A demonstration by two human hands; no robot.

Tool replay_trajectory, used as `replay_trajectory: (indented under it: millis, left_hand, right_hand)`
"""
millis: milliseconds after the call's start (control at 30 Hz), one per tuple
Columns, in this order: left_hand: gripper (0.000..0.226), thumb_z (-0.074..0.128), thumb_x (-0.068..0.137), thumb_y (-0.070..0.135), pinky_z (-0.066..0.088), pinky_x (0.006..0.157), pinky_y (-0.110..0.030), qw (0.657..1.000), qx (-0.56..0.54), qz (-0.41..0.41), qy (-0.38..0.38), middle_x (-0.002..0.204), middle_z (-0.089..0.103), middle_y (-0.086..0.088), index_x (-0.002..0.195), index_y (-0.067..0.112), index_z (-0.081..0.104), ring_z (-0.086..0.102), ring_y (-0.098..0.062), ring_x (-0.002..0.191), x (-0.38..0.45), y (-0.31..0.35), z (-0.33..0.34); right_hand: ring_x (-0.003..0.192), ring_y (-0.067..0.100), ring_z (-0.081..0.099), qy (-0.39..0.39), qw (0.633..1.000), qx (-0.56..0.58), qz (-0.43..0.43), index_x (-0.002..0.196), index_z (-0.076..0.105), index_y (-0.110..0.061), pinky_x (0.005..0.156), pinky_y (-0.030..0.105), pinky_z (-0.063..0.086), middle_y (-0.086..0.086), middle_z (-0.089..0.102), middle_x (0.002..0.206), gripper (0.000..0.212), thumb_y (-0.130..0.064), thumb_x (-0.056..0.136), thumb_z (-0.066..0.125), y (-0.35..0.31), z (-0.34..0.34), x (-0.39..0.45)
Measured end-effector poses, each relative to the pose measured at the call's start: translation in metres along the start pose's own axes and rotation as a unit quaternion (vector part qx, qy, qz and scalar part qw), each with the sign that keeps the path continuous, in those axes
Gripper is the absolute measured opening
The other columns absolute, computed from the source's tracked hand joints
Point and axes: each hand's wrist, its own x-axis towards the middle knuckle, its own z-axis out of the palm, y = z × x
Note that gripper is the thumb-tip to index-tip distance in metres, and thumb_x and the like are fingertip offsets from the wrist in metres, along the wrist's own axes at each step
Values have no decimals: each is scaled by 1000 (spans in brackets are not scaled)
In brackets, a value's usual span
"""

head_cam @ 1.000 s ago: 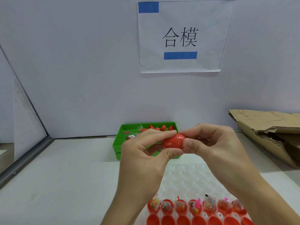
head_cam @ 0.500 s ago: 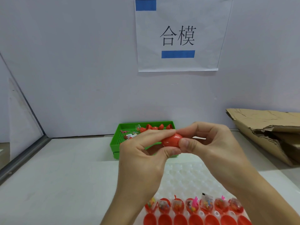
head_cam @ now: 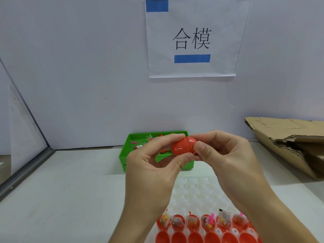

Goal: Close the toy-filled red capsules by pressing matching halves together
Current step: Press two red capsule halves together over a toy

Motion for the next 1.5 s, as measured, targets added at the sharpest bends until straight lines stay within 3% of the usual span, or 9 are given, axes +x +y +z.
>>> replay_trajectory:
  millis: [267,367,467,600,967,1233,1400,1500]
  left_hand:
    - [34,80,62,18,56,75,-14,999,32,-1,1,94,77,9,96,21,79,71,-8,93,1,-3,-3]
    - [35,83,64,3,56,74,-14,999,45,0,-4,92,77,10,94,20,80,71,-6,92,2,-5,-5]
    - [39,82,64,-6,56,73,-12,998,69,7,-11,92,76,14,92,21,79,70,-2,92,2,-6,-5]
    - [43,81,64,-9,54,75,-10,996,87,20,-10,92,76,18,90,25,79,69,0,94,2,-5,-5]
    - [44,81,63,-11,54,73,-9,997,73,18,-26,91,76,17,89,24,79,69,1,93,3,-4,-4]
    - [41,82,60,-2,54,82,-13,995,95,34,-20,93,75,19,91,25,78,69,2,94,3,-6,-4]
    - [52,77,63,-21,53,75,-8,993,112,39,-25,93,76,16,92,22,79,70,2,91,1,-9,-1]
    - [44,81,63,-10,54,74,-10,998,63,12,-7,88,77,14,87,26,80,70,-2,92,2,-8,-1]
  right_hand:
    - [64,6,71,1,999,-37,-27,80,75,-13,64,13,54,-2,75,71,18,-24,66,71,-6,1,-1]
    - [62,4,70,-7,998,-50,-34,77,74,-14,62,12,53,-5,74,67,7,-13,71,75,-7,0,0]
    - [62,4,70,-13,997,-68,-45,73,74,-18,62,12,53,-6,74,66,21,3,76,75,-6,-2,0]
    - [61,3,69,-27,995,-84,-52,73,74,-15,63,13,53,-4,74,65,25,10,76,75,-7,-4,1]
    - [62,5,69,-46,991,-113,-63,73,74,-20,62,12,51,-3,74,68,29,9,77,75,-7,-10,3]
    - [73,15,75,-44,987,-140,-69,73,75,-20,69,20,58,2,77,76,30,10,76,77,-6,-10,2]
    - [67,9,73,-39,982,-168,-81,70,75,-25,66,20,58,-3,75,70,36,11,75,78,-6,-6,1]
    - [60,4,69,-48,992,-96,-69,75,74,-19,59,12,52,-3,73,66,20,1,76,76,-6,-6,2]
